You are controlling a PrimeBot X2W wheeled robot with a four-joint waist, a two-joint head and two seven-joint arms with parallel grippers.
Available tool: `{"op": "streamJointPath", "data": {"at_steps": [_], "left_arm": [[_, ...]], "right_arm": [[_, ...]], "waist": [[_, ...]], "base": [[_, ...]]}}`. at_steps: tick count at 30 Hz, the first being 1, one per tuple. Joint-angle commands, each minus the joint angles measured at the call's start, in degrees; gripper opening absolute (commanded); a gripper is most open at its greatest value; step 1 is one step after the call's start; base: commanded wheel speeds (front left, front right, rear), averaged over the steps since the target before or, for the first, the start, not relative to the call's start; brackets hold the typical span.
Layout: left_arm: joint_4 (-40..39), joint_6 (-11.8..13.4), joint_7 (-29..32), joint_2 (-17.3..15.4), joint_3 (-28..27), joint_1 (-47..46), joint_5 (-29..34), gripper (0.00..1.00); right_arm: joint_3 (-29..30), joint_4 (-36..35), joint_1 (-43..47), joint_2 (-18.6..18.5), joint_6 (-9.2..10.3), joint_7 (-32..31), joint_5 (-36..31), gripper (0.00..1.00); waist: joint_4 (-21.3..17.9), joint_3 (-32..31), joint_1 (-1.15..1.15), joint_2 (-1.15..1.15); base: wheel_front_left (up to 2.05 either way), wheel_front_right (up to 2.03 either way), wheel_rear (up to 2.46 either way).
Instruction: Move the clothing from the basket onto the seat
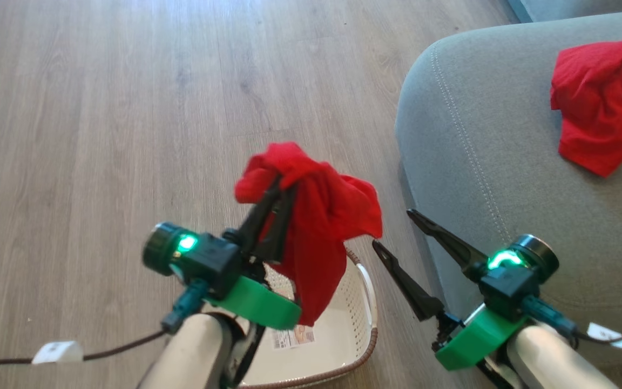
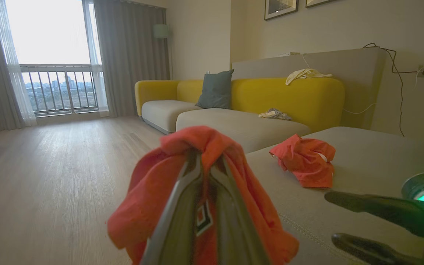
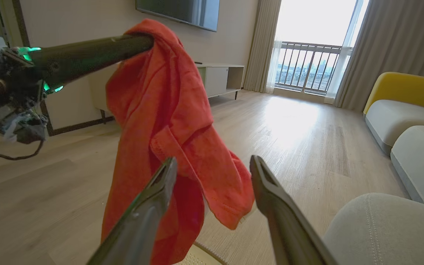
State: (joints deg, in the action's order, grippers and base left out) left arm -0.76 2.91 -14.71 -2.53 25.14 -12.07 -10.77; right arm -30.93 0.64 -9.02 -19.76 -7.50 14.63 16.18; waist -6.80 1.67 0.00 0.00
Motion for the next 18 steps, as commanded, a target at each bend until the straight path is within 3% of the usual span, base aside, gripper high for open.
{"op": "streamJointPath", "data": {"at_steps": [1, 18], "left_arm": [[-1.79, -0.65, -0.29, -0.35, -0.44, -3.36, 0.64, 0.00], [-1.48, -3.94, -0.29, -0.35, 8.03, -4.41, 0.96, 0.00]], "right_arm": [[-2.09, -0.02, -3.33, -1.47, 0.01, 0.37, 0.92, 1.00], [-19.61, 7.95, -15.90, -5.00, 0.01, 0.37, 7.56, 1.00]], "waist": [[0.32, 0.02, 0.00, 0.00], [2.48, -0.24, 0.00, 0.00]], "base": [[0.00, 0.00, 0.00], [0.00, 0.00, 0.00]]}}
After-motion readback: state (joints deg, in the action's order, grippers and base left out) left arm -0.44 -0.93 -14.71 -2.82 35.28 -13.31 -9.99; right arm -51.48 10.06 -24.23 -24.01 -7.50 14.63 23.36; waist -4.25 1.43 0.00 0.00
